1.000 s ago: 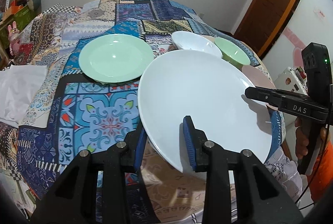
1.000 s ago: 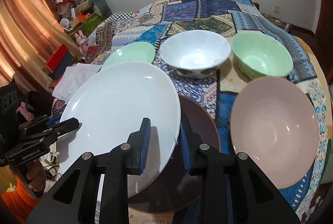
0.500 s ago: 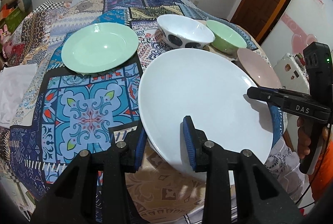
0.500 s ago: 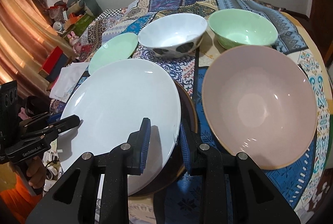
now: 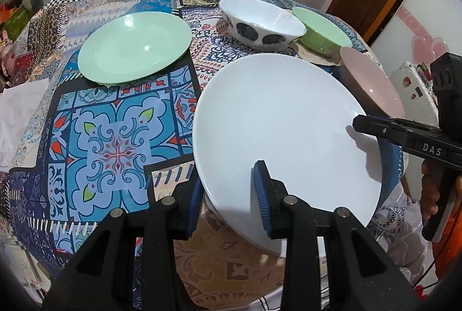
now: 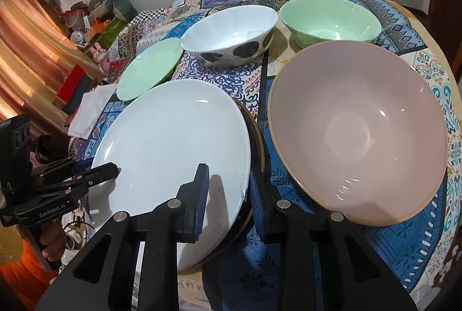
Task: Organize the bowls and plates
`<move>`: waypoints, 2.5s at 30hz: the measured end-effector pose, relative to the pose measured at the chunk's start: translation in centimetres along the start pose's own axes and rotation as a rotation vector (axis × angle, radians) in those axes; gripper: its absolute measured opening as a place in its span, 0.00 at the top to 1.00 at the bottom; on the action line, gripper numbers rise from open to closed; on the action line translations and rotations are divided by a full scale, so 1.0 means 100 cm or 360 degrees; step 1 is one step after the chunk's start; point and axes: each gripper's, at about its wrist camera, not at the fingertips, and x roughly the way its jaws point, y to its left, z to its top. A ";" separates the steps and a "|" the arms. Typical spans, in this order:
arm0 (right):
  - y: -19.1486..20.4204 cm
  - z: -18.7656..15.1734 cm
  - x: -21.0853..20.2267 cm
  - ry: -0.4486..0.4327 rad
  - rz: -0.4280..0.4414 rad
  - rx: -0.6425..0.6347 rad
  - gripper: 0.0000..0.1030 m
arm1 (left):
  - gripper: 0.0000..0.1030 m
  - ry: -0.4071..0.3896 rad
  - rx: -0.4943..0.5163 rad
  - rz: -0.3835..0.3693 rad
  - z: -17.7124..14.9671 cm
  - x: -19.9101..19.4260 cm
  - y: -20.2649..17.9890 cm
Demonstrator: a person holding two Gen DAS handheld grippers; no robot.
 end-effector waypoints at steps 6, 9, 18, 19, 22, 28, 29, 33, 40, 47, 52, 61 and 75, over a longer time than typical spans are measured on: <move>-0.001 0.000 0.003 -0.0007 0.0007 0.0006 0.75 | 0.66 0.0057 -0.0044 -0.0030 0.002 0.010 0.006; -0.001 -0.002 0.002 -0.0013 0.0008 0.0003 0.75 | 0.66 0.0055 -0.0051 -0.0031 0.004 0.012 0.007; -0.002 -0.003 -0.001 -0.0036 -0.0010 0.0004 0.76 | 0.64 0.0058 -0.0025 0.0002 0.008 0.018 0.002; -0.001 -0.003 -0.001 -0.0038 -0.0025 -0.0013 0.75 | 0.64 0.0056 -0.0020 0.0008 0.008 0.018 0.002; 0.005 -0.004 -0.001 -0.0045 -0.0070 -0.0066 0.73 | 0.65 0.0050 -0.0005 0.0028 0.007 0.018 0.001; 0.006 -0.003 -0.009 -0.0097 -0.0120 -0.0131 0.73 | 0.65 0.0034 0.0022 0.0056 0.008 0.017 -0.002; 0.007 -0.003 -0.010 -0.0101 -0.0126 -0.0139 0.73 | 0.65 0.0037 0.0013 0.0044 0.008 0.017 0.000; 0.018 0.001 -0.016 -0.0135 -0.0128 -0.0190 0.73 | 0.65 -0.0047 0.0027 0.0056 0.008 0.002 0.001; 0.037 0.015 -0.017 -0.0177 -0.0083 -0.0250 0.73 | 0.56 -0.0224 0.0093 0.0185 0.015 -0.032 0.004; 0.065 0.042 -0.017 -0.0206 -0.0073 -0.0390 0.73 | 0.43 -0.0392 0.0025 0.0270 0.026 -0.067 0.034; 0.080 0.062 -0.016 -0.0225 -0.0032 -0.0417 0.69 | 0.42 -0.0454 -0.0034 0.0372 0.036 -0.080 0.059; 0.109 0.099 0.006 -0.0241 -0.0017 -0.0509 0.63 | 0.30 -0.0503 -0.0148 0.0370 0.053 -0.076 0.103; 0.127 0.151 0.083 -0.0096 -0.0044 -0.0573 0.63 | 0.29 -0.0388 -0.0213 0.0319 0.086 -0.024 0.153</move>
